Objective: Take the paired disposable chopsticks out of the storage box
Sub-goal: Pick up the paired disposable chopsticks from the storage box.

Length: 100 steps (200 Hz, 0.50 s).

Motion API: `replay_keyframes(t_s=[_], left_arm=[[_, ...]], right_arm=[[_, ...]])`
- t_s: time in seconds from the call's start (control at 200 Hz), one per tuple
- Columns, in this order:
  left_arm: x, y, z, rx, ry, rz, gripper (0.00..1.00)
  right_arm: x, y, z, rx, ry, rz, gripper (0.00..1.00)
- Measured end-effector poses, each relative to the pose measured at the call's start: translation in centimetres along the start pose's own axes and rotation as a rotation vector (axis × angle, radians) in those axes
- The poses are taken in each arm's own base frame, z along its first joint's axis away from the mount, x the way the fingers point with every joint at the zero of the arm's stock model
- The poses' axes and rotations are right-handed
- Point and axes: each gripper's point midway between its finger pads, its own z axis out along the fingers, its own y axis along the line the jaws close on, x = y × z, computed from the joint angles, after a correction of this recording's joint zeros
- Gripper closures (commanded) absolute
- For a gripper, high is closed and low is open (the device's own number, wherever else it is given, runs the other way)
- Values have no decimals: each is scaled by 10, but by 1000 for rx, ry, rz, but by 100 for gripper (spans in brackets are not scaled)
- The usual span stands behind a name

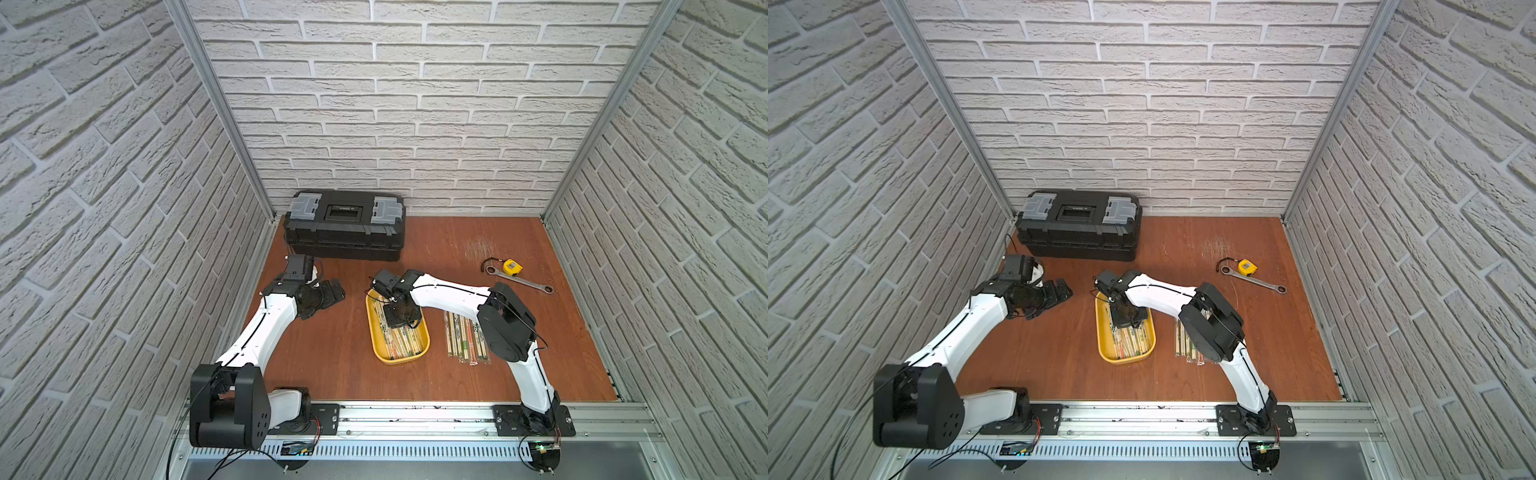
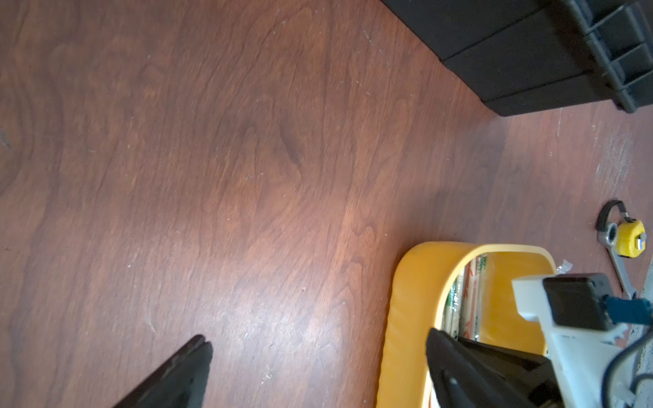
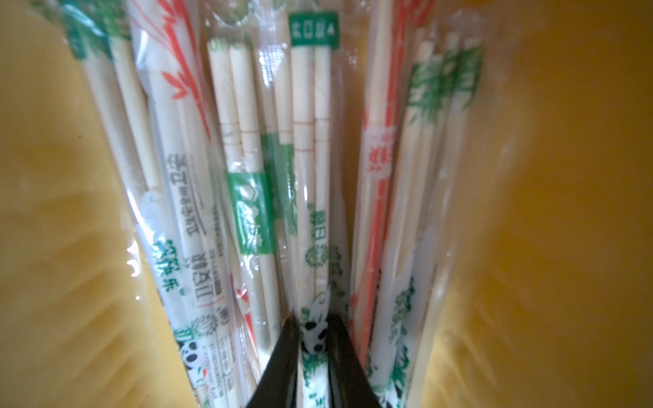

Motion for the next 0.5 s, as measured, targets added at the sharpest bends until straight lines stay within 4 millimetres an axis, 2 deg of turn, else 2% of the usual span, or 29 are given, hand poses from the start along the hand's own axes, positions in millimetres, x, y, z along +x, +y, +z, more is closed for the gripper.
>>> replay_keyframes(t_s=[0.37, 0.5], left_arm=[[1, 0, 1, 0, 3, -1, 2], [1, 0, 1, 0, 3, -1, 2]], right_arm=[[0, 1, -2, -7, -2, 0, 91], [-2, 4, -14, -35, -18, 2, 91]])
